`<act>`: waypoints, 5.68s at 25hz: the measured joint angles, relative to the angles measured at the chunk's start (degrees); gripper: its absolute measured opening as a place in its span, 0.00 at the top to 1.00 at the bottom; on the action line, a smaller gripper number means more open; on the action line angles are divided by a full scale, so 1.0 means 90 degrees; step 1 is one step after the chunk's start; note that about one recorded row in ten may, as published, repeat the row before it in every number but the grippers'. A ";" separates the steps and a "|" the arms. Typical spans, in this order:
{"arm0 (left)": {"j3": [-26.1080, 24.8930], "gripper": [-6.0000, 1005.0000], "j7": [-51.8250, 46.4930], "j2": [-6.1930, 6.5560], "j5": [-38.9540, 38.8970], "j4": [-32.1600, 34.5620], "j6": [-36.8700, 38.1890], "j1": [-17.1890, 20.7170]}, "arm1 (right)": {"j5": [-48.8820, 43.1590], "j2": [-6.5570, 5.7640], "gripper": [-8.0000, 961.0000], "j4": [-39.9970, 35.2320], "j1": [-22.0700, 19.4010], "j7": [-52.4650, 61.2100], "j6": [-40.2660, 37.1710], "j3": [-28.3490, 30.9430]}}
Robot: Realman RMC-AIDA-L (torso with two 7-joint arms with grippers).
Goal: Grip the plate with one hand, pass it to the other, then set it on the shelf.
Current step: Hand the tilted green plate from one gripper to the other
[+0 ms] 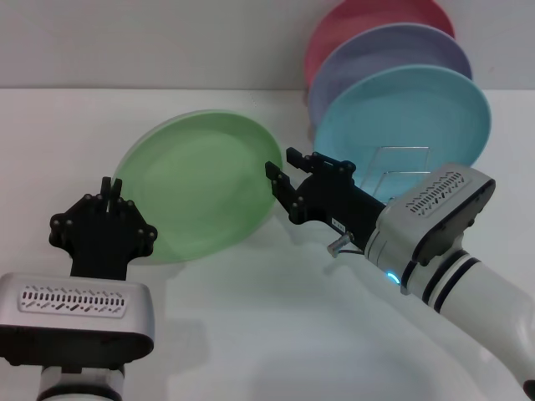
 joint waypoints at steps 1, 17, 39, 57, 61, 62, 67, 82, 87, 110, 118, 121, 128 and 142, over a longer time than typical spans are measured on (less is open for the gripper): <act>0.0002 0.97 0.0000 0.0000 0.0000 0.0000 0.0000 0.0000 | 0.0000 0.0000 0.61 0.0000 -0.0003 0.0000 0.0000 0.0000; 0.0034 0.97 0.0000 0.0000 -0.0001 0.0062 0.0000 0.0000 | 0.0000 0.0000 0.73 -0.0055 -0.0010 0.0000 0.0010 0.0000; 0.0084 0.97 0.0000 0.0000 0.0019 0.0059 -0.0049 -0.0006 | 0.0001 0.0000 0.74 -0.0059 0.0005 0.0000 0.0009 0.0011; 0.0084 0.97 0.0000 0.0000 0.0019 0.0047 -0.0050 -0.0010 | 0.0001 0.0000 0.81 -0.0059 -0.0005 -0.0009 0.0009 0.0010; 0.0083 0.97 0.0000 0.0000 0.0019 0.0048 -0.0056 -0.0009 | 0.0001 0.0000 0.83 -0.0059 -0.0015 -0.0010 0.0009 0.0010; 0.0083 0.97 0.0000 0.0000 0.0020 0.0048 -0.0057 -0.0010 | 0.0001 0.0000 0.83 -0.0059 -0.0015 -0.0010 0.0009 0.0010; 0.0076 0.97 0.0000 0.0000 0.0022 0.0049 -0.0059 -0.0018 | 0.0001 0.0000 0.86 -0.0059 -0.0013 -0.0010 0.0009 0.0010; 0.0073 0.97 0.0000 0.0000 0.0029 0.0049 -0.0058 -0.0030 | 0.0001 0.0000 0.88 -0.0071 0.0005 -0.0009 0.0009 0.0013; 0.0073 0.97 0.0000 0.0000 0.0029 0.0049 -0.0058 -0.0037 | 0.0001 0.0000 0.89 -0.0079 0.0005 -0.0057 0.0009 0.0018; 0.0084 0.97 0.0000 0.0000 0.0001 0.0049 -0.0058 -0.0036 | 0.0001 0.0005 0.92 -0.0079 -0.0045 -0.0079 -0.0041 0.0044; 0.0083 0.97 -0.0008 0.0000 0.0024 0.0049 -0.0067 -0.0035 | 0.0001 0.0010 0.93 -0.0078 -0.0050 -0.0133 -0.0040 0.0088; 0.0083 0.97 -0.0014 0.0000 0.0033 0.0049 -0.0068 -0.0037 | 0.0001 0.0010 0.94 -0.0078 -0.0053 -0.0135 -0.0040 0.0089; 0.0083 0.97 -0.0037 0.0000 0.0034 0.0048 -0.0068 -0.0039 | 0.0001 0.0010 0.95 -0.0079 -0.0039 -0.0150 -0.0018 0.0089; 0.0098 0.97 -0.0055 0.0000 0.0050 0.0048 -0.0072 -0.0030 | -0.0005 0.0000 0.96 -0.0089 -0.0046 -0.0156 -0.0024 0.0088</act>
